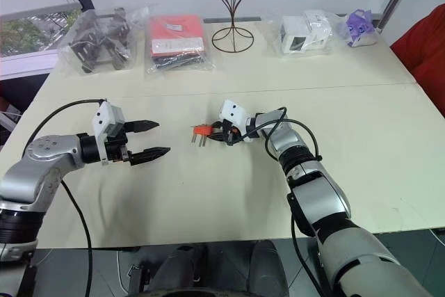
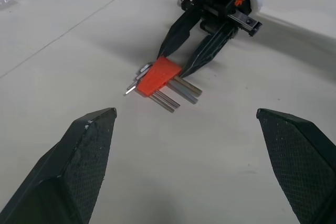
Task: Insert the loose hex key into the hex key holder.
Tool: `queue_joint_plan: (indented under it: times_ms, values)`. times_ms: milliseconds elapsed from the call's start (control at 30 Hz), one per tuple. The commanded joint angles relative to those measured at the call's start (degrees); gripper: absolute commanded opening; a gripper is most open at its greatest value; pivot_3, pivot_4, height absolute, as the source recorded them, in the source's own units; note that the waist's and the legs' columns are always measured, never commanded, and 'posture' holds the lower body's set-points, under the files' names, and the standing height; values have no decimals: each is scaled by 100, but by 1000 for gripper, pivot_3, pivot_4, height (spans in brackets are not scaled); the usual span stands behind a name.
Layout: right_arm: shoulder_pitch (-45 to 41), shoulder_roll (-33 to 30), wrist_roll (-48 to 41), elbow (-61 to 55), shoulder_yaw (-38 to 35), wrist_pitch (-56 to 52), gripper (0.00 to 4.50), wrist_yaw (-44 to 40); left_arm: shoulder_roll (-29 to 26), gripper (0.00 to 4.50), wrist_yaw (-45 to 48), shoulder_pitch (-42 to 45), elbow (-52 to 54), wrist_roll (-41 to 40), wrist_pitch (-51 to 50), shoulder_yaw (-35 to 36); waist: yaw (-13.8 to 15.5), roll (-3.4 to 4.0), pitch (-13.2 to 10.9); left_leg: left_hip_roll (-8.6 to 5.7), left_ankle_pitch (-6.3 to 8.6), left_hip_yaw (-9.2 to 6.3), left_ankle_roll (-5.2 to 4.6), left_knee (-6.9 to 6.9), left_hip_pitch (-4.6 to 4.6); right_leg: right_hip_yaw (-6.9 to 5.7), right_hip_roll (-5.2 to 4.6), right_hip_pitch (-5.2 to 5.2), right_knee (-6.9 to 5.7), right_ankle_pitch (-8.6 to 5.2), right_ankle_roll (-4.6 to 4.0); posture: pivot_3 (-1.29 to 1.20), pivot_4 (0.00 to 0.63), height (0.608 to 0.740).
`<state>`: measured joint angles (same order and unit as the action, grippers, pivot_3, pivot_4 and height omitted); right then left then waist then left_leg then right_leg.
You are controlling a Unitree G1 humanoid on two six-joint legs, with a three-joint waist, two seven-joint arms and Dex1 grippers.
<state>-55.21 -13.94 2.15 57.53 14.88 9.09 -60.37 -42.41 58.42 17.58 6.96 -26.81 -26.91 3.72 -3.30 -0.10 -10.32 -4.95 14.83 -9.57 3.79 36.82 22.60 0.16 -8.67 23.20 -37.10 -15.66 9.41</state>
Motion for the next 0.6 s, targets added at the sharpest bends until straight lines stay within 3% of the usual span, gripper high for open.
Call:
queue_joint_plan:
  times_ms: [33,367,533,600]
  values:
    - [15,-113,104,-164,-88,59,993,162,48,4500,-37,102,25,-18,123,101,0,0,0,0,0,0,0,0,0,0,0,0,0,0,0,0,150,740]
    - [-324,-1104,888,-2033,94,1726,993,608,320,4500,153,1148,-893,-376,-102,258,32,1,-1,-2,-1,2,1,3,9,0,-1,12,-1,0,0,0,150,740]
    - [-1048,-1955,3108,-2073,530,3931,993,2939,681,4500,397,2238,-1932,-496,-113,190,46,1,-2,-4,-4,3,7,13,29,0,0,31,-7,0,1,0,150,740]
    - [-1154,-2060,3429,-1929,583,4368,993,3569,939,4500,452,2672,-2442,-485,-42,157,55,-7,3,-6,-4,2,8,8,29,0,0,33,-7,-1,2,0,150,740]
